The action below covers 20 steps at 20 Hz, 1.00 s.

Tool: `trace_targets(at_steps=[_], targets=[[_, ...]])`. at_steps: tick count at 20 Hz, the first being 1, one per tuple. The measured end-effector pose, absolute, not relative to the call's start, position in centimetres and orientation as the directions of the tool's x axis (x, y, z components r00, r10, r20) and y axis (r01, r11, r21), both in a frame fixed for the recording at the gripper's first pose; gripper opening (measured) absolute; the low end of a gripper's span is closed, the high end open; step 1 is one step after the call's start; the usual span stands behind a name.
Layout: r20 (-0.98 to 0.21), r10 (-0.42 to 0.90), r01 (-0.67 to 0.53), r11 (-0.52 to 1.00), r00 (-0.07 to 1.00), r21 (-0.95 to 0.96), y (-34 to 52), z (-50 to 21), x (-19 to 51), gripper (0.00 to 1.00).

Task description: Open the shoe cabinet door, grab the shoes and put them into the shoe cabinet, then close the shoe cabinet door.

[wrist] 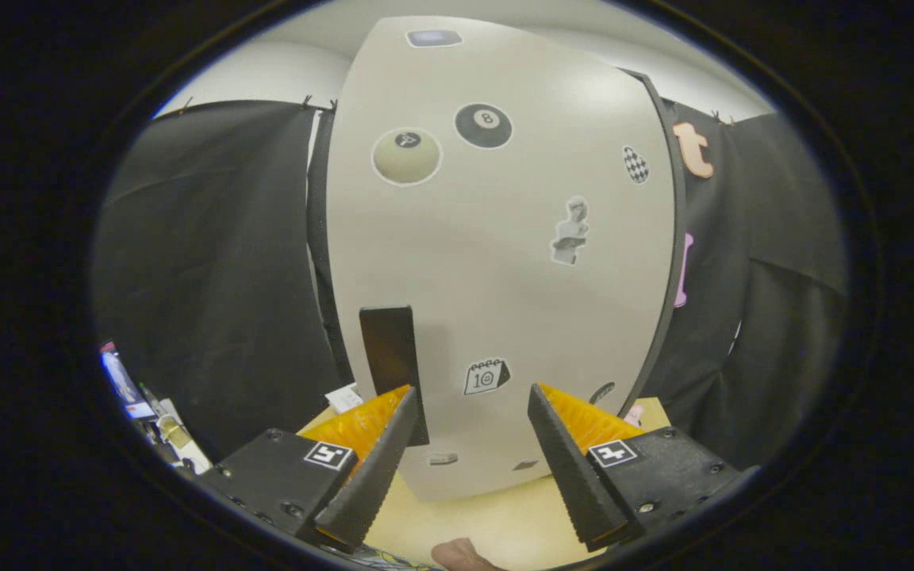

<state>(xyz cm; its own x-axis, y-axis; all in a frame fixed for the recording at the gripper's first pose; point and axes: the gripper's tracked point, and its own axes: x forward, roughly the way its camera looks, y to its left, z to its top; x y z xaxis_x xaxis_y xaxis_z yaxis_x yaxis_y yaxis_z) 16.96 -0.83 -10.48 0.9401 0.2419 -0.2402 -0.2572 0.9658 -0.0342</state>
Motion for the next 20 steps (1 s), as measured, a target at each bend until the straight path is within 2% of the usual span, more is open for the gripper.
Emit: trace_targets(at_steps=[10,16,20], targets=[[-0.230,0.198,-0.215,0.975,0.953,-0.051,1.1,-9.8,18.4,0.94],[-0.199,0.209,-0.214,0.977,0.957,-0.004,0.5,-8.9,15.4,0.94],[-0.176,0.127,-0.141,0.988,0.976,-0.068,-1.1,-7.8,14.0,0.94]])
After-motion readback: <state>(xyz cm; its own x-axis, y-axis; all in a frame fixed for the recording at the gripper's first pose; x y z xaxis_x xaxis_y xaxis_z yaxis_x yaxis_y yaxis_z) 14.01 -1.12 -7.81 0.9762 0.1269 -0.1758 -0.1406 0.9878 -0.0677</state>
